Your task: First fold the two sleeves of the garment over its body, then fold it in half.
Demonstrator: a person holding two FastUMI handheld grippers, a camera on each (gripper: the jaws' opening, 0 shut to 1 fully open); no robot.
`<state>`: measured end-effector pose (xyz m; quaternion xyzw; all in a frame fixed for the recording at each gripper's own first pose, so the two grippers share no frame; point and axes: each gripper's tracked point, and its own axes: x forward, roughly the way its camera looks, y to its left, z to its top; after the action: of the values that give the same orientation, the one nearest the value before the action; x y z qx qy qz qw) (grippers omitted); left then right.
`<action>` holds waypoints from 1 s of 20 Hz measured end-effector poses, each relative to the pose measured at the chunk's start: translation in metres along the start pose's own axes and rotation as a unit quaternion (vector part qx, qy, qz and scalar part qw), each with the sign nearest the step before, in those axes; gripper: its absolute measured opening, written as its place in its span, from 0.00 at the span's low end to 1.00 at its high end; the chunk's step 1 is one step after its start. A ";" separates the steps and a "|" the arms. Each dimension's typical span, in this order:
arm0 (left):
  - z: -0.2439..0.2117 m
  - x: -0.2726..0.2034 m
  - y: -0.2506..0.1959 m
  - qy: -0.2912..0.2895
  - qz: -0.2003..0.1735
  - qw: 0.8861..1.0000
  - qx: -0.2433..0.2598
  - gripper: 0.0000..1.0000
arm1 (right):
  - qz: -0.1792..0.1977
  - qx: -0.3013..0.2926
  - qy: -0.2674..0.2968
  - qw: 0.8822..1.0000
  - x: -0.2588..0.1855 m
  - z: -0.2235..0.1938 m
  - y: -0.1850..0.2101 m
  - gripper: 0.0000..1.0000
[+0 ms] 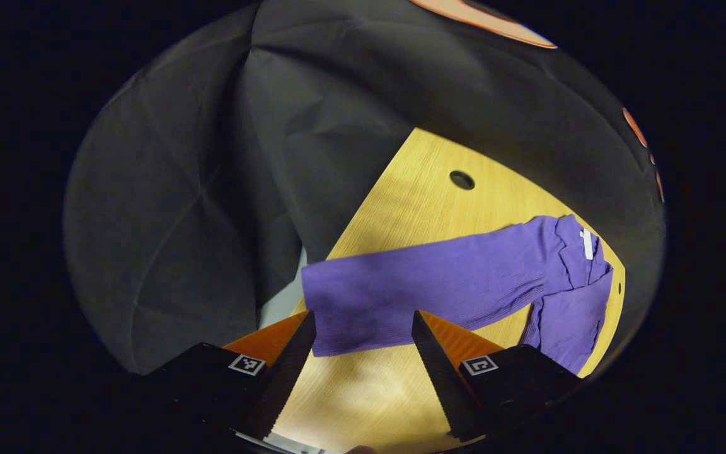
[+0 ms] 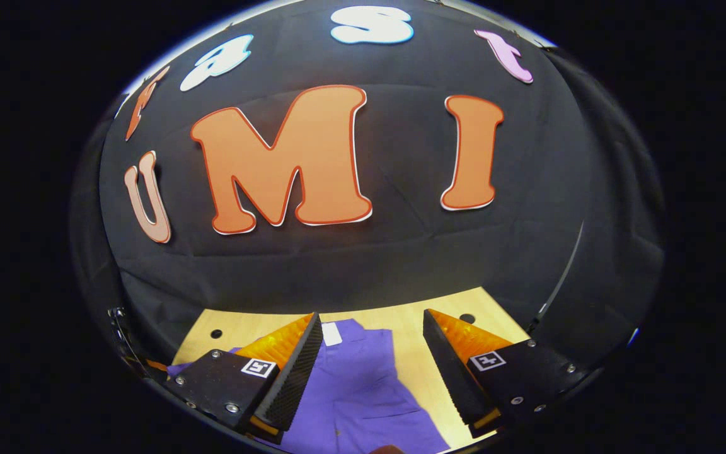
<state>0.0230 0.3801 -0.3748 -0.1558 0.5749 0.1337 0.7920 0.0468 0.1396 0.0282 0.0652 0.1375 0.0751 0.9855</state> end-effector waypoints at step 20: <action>-0.032 0.076 0.041 0.172 0.042 0.983 -0.046 0.80 | -0.063 -0.101 -0.036 0.992 -0.054 -0.009 -0.050 0.95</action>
<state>0.0020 0.4073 -0.4603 -0.1888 0.7018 0.1641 0.6670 -0.0003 0.0828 0.0261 -0.0409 0.0971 0.0245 0.9941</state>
